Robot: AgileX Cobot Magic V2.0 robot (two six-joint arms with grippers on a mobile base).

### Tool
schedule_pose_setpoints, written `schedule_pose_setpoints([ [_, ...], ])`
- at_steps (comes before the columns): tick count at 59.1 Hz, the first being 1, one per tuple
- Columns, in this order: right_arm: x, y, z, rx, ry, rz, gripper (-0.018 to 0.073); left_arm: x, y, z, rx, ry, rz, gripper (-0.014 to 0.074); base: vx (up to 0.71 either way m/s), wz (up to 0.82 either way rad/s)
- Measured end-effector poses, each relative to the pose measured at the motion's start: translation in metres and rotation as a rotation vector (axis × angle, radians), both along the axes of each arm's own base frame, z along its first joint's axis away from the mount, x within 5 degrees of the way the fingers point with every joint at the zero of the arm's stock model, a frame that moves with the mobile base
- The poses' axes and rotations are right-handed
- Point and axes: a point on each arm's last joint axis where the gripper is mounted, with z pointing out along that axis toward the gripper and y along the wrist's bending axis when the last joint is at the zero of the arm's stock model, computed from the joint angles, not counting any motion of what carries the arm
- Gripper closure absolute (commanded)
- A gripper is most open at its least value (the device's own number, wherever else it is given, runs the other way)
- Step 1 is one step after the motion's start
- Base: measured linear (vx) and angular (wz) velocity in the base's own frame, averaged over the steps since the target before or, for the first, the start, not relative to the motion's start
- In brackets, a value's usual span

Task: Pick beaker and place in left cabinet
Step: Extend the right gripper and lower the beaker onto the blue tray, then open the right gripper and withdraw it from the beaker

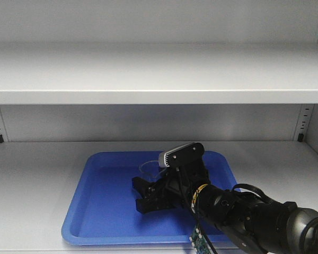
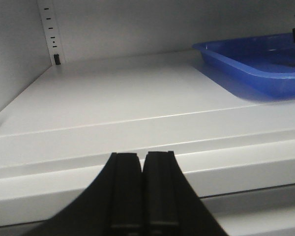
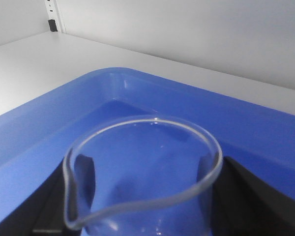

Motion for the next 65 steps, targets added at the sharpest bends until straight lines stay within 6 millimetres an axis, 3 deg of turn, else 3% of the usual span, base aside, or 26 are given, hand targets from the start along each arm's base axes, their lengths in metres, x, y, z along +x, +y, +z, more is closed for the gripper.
schedule_pose_setpoints([
  [19,0.000,0.000,0.000,0.000,0.000,0.000,-0.0019,0.000,0.000,0.000,0.000,0.000,0.000,0.0604,0.00,0.00],
  [28,0.000,0.000,0.000,0.000,0.000,0.000,-0.0120,0.000,0.000,0.000,0.000,0.000,0.000,0.0604,0.00,0.00],
  [40,-0.001,0.002,0.005,0.038,-0.039,0.021,-0.0115,0.000,0.000,0.000,0.000,0.000,0.000,0.0604,0.00,0.00],
  [52,-0.008,-0.001,0.032,0.074,-0.120,0.034,-0.0073,0.000,0.000,0.000,0.000,0.000,0.000,0.0604,0.00,0.00],
  [60,-0.015,-0.005,0.051,0.093,-0.166,0.035,0.0003,0.000,0.000,0.000,0.000,0.000,0.000,0.0604,0.00,0.00],
  [65,-0.019,-0.008,0.061,0.095,-0.180,0.029,0.0104,0.000,0.000,0.000,0.000,0.000,0.000,0.0604,0.00,0.00],
])
